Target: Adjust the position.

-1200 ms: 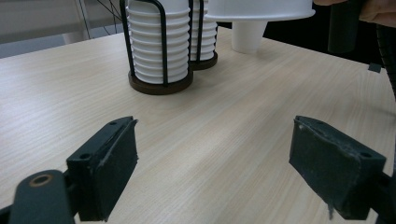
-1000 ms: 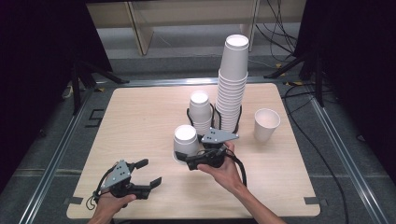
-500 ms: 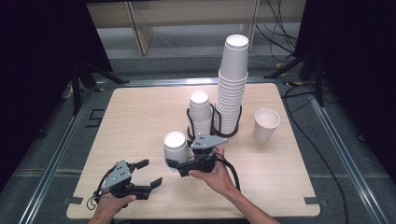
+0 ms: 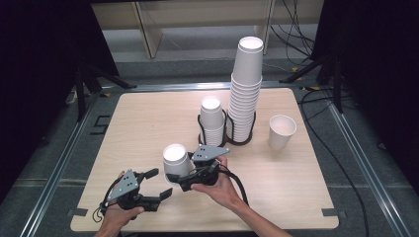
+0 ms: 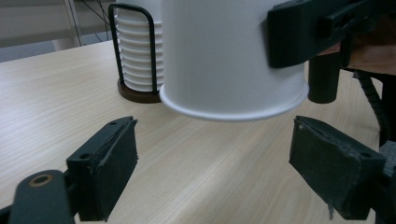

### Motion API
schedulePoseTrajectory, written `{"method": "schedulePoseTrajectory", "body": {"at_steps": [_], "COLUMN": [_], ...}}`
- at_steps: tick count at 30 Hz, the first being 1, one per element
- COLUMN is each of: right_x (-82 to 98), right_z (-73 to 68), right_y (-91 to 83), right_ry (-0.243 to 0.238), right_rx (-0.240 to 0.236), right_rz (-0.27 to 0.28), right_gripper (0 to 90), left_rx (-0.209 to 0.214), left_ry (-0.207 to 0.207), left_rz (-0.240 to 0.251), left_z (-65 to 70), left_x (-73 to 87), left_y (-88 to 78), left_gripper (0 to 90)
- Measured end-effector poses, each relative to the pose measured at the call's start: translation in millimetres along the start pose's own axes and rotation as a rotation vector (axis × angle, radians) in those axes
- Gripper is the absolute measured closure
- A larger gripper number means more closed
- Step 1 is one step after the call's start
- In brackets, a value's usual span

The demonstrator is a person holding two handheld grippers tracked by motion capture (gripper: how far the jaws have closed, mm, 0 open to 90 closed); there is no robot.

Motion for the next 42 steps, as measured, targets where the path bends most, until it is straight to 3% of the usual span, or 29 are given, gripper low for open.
{"method": "schedulePoseTrajectory", "body": {"at_steps": [1,4,5,7,8,9,10,12,13,15,17,19,23,25,29,30,31,32,35,36,41,42], "right_x": [0.0,1.2,0.9,2.0,2.1,2.2,2.9,3.1,3.9,3.7,3.0,2.1,1.1,0.5,0.0,-1.0,-0.7,-1.9,-1.0,-1.9,-2.2,-2.3], "right_z": [-2.7,-4.1,-2.9,-5.0,-9.1,-7.3,-9.3,-9.2,-11.7,-12.9,-16.5,-17.4,-24.5,-24.6,-31.7,-32.1,-35.0,-33.5,-38.2,-37.3,-38.9,-39.0], "right_y": [1.5,2.9,4.0,5.5,6.9,7.6,8.3,9.2,9.7,11.5,13.4,15.4,17.5,18.7,20.4,21.4,21.9,23.1,23.9,24.5,24.7,24.7], "right_ry": [0.013,0.006,-0.018,-0.015,0.014,-0.019,-0.006,-0.025,-0.003,-0.021,-0.007,-0.034,-0.002,-0.041,-0.029,-0.045,-0.03,-0.059,-0.031,-0.048,-0.046,-0.046], "right_rx": [-0.02,-0.023,-0.02,-0.029,-0.045,-0.041,-0.049,-0.043,-0.048,-0.053,-0.065,-0.073,-0.107,-0.098,-0.115,-0.116,-0.125,-0.124,-0.14,-0.138,-0.14,-0.14], "right_rz": [0.003,-0.007,-0.002,-0.003,0.004,0.003,-0.002,-0.006,-0.013,-0.012,-0.001,0.008,0.019,0.018,0.01,0.018,0.013,0.025,0.017,0.027,0.029,0.03], "right_gripper": [16.2,16.3,16.3,16.4,16.4,16.4,16.5,16.5,16.5,16.6,16.6,16.7,16.8,16.8,16.8,16.9,16.9,16.9,16.9,16.9,16.8,16.9], "left_rx": [-0.009,-0.004,0.002,0.006,0.007,0.008,0.014,0.027,0.027,0.04,0.039,0.039,0.04,0.027,0.032,0.029,0.029,0.029,0.03,0.031,0.038,0.033], "left_ry": [0.0,-0.01,-0.011,-0.016,-0.021,-0.018,-0.022,-0.022,-0.016,-0.029,-0.027,-0.027,-0.026,-0.021,-0.019,-0.02,-0.02,-0.026,-0.026,-0.026,-0.045,-0.031], "left_rz": [-0.017,-0.024,-0.016,-0.009,-0.007,-0.01,-0.002,0.004,-0.004,0.016,0.012,0.012,0.015,0.0,0.005,0.002,0.002,0.007,0.011,0.011,0.0,0.002], "left_z": [-0.5,0.4,0.9,1.7,2.0,2.0,2.9,4.7,4.7,7.2,7.3,7.3,8.0,7.9,8.9,8.8,8.8,9.6,10.2,10.4,10.3,10.4], "left_x": [1.2,1.5,0.5,-0.9,-1.0,-0.6,-0.8,-1.8,-1.4,-3.0,-2.6,-2.9,-3.1,-2.2,-2.6,-2.4,-2.4,-2.8,-3.5,-3.5,-2.9,-3.1], "left_y": [-0.9,-0.3,0.0,0.1,0.3,0.4,1.1,1.9,1.3,3.1,2.9,2.9,3.7,2.7,3.7,3.7,3.7,4.1,4.2,4.3,2.4,2.1], "left_gripper": [14.7,14.7,14.7,14.7,14.7,14.7,14.5,14.6,14.6,14.1,11.6,10.0,6.2,4.5,2.1,1.9,1.5,1.6,1.6,1.6,2.1,2.2]}}
Point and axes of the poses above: each handheld gripper's, and its own axes: y roughly forward along the jaws, x roughly out of its underside, z roughly to its right, the point moved 10 cm from there along y, roughly forward along the jaws, and after that the axes turned 7 degrees about -y, right-handed, at the moved point
